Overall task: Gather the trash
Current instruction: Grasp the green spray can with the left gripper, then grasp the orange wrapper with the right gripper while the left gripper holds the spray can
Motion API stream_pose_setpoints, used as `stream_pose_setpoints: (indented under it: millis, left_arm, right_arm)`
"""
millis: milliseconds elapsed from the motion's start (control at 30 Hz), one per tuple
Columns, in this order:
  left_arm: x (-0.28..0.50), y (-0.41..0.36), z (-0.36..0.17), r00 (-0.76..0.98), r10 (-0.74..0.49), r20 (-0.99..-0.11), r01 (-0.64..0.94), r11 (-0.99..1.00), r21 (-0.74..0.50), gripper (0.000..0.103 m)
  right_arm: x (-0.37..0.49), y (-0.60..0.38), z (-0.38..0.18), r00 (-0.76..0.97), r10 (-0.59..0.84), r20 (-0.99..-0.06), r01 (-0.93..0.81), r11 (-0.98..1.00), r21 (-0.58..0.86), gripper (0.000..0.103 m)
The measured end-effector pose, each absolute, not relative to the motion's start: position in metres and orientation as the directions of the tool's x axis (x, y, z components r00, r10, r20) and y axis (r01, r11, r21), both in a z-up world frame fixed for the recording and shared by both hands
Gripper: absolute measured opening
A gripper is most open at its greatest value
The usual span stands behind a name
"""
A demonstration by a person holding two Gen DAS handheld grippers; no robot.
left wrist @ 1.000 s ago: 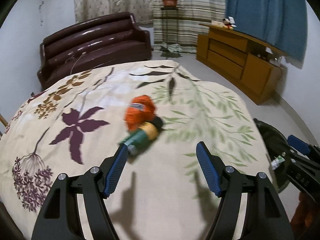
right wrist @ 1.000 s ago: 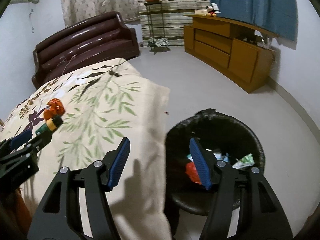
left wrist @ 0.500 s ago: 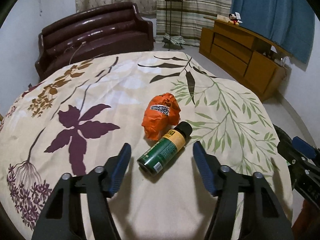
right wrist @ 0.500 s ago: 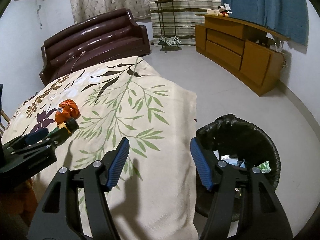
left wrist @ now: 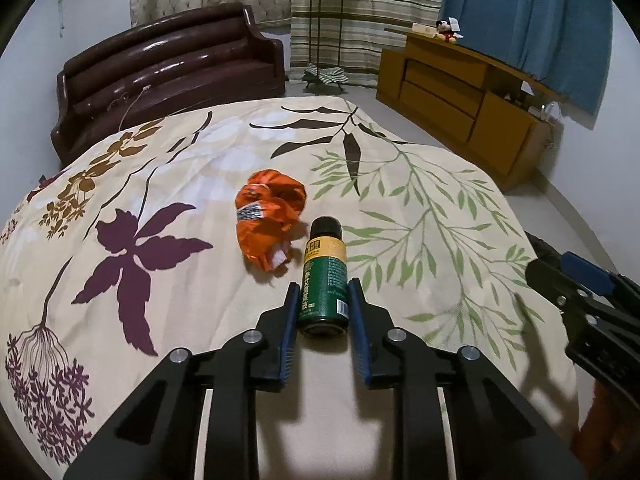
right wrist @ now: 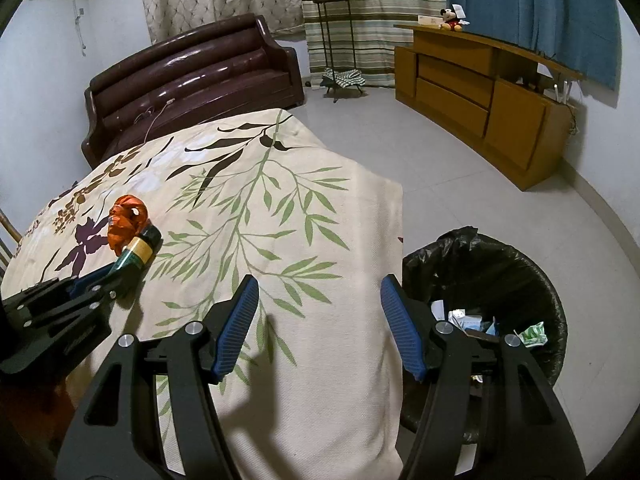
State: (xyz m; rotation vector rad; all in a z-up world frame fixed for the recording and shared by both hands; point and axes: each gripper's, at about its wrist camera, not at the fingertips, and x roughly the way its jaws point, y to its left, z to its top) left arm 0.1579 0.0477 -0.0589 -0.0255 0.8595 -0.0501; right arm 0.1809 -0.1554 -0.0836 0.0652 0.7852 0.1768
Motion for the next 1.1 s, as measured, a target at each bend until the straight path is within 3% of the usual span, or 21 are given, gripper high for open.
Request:
stream_pose_setpoints:
  millis: [200, 267, 333, 467, 567, 633, 1100]
  left_arm:
    - [0.152, 0.050, -0.061, 0.638, -0.054, -0.768, 0.020, 0.998, -0.053, 0.025]
    - [0.155, 0.051, -0.063, 0.630, -0.055, -0.775, 0.011, 0.998, -0.063, 0.028]
    - [0.157, 0.052, -0.061, 0.635, -0.053, -0.771, -0.002, 0.997, -0.071, 0.038]
    - [0.166, 0.050, -0.062, 0.640, -0.042, -0.767, -0.004, 0.998, -0.058, 0.041]
    - [0.172, 0.049, -0.065, 0.637, -0.037, -0.770, 0.003, 0.999, -0.045, 0.040]
    - [0.171, 0.048, -0.065, 0.638, -0.041, -0.769, 0.013, 0.999, -0.042, 0.025]
    - [0.141, 0.084, -0.047, 0.675, -0.038, -0.737, -0.024, 0.997, -0.073, 0.025]
  right_arm:
    - [0.182, -0.154, -0.084, 0.693, 0.184, -0.697, -0.138, 0.983, 0.123, 0.062]
    - [0.181, -0.154, -0.084, 0.693, 0.185, -0.697, -0.138, 0.983, 0.123, 0.062]
    - [0.181, -0.153, -0.084, 0.693, 0.184, -0.697, -0.140, 0.983, 0.121, 0.062]
    - [0.181, -0.152, -0.085, 0.692, 0.184, -0.698, -0.140, 0.983, 0.120, 0.062]
    - [0.181, -0.151, -0.085, 0.692, 0.182, -0.699, -0.142, 0.983, 0.116, 0.062]
    - [0.181, -0.150, -0.086, 0.690, 0.181, -0.700, -0.144, 0.983, 0.113, 0.062]
    - [0.184, -0.122, -0.081, 0.685, 0.194, -0.702, -0.190, 0.978, 0.085, 0.062]
